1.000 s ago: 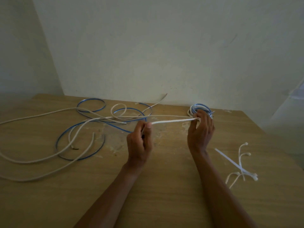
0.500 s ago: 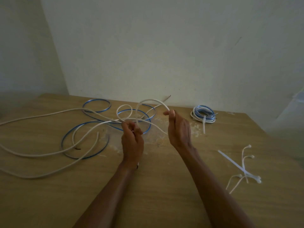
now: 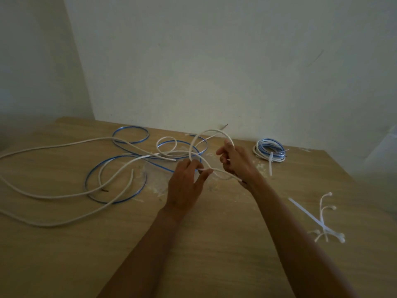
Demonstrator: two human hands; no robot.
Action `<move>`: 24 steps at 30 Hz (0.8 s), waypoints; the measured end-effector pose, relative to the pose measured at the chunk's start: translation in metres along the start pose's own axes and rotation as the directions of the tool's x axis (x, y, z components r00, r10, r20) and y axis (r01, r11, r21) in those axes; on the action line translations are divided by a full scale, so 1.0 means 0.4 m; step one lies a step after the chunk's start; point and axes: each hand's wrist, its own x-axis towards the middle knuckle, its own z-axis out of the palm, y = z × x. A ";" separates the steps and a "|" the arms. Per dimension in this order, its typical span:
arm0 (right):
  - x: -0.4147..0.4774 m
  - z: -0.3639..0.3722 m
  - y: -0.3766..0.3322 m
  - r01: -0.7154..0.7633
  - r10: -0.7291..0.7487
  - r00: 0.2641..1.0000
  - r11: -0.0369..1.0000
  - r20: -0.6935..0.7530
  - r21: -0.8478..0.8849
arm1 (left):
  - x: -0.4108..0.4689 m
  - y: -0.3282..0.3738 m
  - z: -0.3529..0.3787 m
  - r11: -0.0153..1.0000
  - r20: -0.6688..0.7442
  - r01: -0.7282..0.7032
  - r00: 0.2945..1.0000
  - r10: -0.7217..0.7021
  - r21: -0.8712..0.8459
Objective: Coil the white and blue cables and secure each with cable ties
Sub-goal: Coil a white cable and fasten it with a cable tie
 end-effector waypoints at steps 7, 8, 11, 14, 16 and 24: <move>-0.010 0.011 0.022 -0.202 0.176 0.979 0.870 0.101 0.450 | 0.006 0.003 -0.015 0.977 -0.268 0.145 0.958 -0.099 0.158; -0.025 0.026 0.025 -0.159 0.135 0.987 0.904 0.088 0.398 | 0.008 0.002 -0.016 0.982 -0.265 0.119 0.961 -0.077 0.144; -0.064 0.070 0.037 0.062 -0.070 0.997 0.972 0.027 0.226 | 0.013 0.012 -0.020 0.968 -0.060 -0.009 0.998 -0.006 -0.250; -0.090 0.098 0.022 0.167 -0.166 0.984 0.986 -0.071 0.012 | -0.005 0.032 -0.010 0.930 0.105 0.071 0.994 -0.035 -0.359; -0.100 0.106 0.018 0.227 -0.237 0.966 0.969 -0.106 -0.095 | -0.007 0.032 0.003 0.907 0.107 0.129 0.990 -0.093 -0.401; -0.140 0.169 0.083 0.494 -0.422 0.863 0.594 0.277 -0.635 | 0.031 0.073 -0.036 0.535 0.133 0.390 0.881 -0.455 -0.750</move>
